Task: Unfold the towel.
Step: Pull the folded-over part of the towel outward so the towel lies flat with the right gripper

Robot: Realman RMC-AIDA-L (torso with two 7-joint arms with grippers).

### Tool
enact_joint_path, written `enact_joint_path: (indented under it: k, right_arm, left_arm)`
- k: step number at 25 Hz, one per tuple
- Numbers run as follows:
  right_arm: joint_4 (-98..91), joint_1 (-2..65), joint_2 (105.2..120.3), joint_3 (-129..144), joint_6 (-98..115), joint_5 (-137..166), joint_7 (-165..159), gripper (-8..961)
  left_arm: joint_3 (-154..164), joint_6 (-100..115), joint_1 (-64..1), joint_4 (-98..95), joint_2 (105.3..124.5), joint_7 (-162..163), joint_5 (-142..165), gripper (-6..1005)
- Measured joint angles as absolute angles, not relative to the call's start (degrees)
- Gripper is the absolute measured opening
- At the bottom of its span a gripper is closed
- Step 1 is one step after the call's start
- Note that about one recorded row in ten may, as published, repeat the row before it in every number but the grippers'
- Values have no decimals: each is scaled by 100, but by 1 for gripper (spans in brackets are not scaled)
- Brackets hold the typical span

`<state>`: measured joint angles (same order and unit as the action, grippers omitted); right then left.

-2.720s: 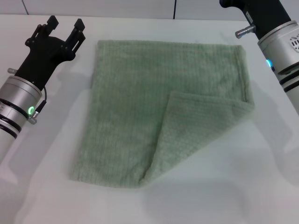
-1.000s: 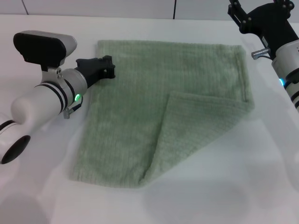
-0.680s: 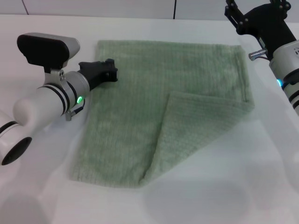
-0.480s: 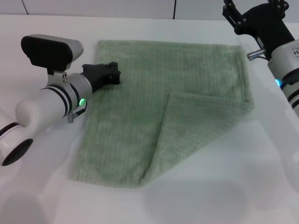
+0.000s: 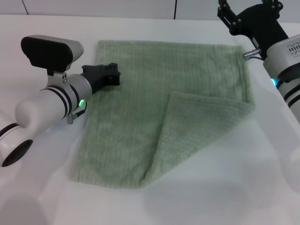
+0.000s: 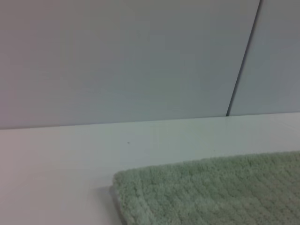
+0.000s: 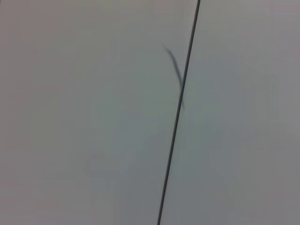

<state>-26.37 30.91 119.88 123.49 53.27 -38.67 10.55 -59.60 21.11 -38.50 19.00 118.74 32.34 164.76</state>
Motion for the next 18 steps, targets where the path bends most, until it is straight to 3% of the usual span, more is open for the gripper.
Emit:
enact_joint_path:
  k: [10,18]
  right_arm:
    - [-3039,3090,11974,12358,4837,-3860,830,785]
    - [-4699,3031,11862,12004,2365,-3794,286,784]
  left_arm:
    - [-5958,2110,-3811,1920,11874,3235,16444,-2]
    - [-5960,2154,-3780,1943,11873,3235,16446,-2]
